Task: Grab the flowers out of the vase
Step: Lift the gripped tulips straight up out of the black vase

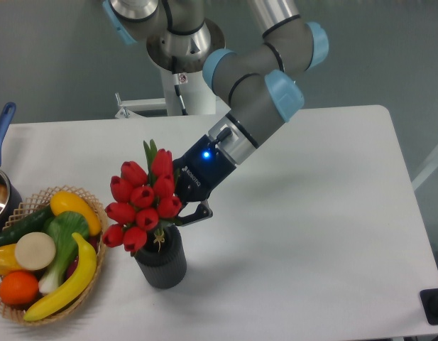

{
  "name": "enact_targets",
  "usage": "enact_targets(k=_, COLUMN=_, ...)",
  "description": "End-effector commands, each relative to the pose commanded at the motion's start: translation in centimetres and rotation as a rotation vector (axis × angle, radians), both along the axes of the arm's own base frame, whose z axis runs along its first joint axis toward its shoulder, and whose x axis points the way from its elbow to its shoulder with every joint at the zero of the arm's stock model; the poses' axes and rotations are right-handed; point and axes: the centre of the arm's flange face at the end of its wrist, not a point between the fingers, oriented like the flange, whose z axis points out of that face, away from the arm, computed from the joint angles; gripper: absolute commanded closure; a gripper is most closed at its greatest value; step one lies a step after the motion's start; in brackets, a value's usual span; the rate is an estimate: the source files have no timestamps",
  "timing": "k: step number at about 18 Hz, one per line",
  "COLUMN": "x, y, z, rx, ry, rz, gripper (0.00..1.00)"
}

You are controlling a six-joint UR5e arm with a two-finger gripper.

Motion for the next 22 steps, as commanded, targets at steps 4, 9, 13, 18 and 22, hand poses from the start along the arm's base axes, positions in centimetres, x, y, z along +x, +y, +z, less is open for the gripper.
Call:
enact_targets(k=4, x=-0.6, y=0.4, z=2.4, rx=-0.007, ry=-0.03, rz=0.03, gripper=0.62)
enact_targets(k=9, x=-1.2, y=0.7, z=5.2, rx=-0.01, ry=-0.057, rz=0.061, gripper=0.62)
enact_targets(k=13, x=-1.2, y=0.3, z=7.4, rx=-0.006, ry=-0.07, rz=0.083, gripper=0.62)
enact_targets(k=18, x=-3.0, y=-1.5, z=10.1, rx=0.039, ry=-0.149, rz=0.116, gripper=0.62)
enact_targets(k=22, x=-4.3, y=-3.3, z=11.6, rx=0.061, ry=-0.152, rz=0.148, gripper=0.62)
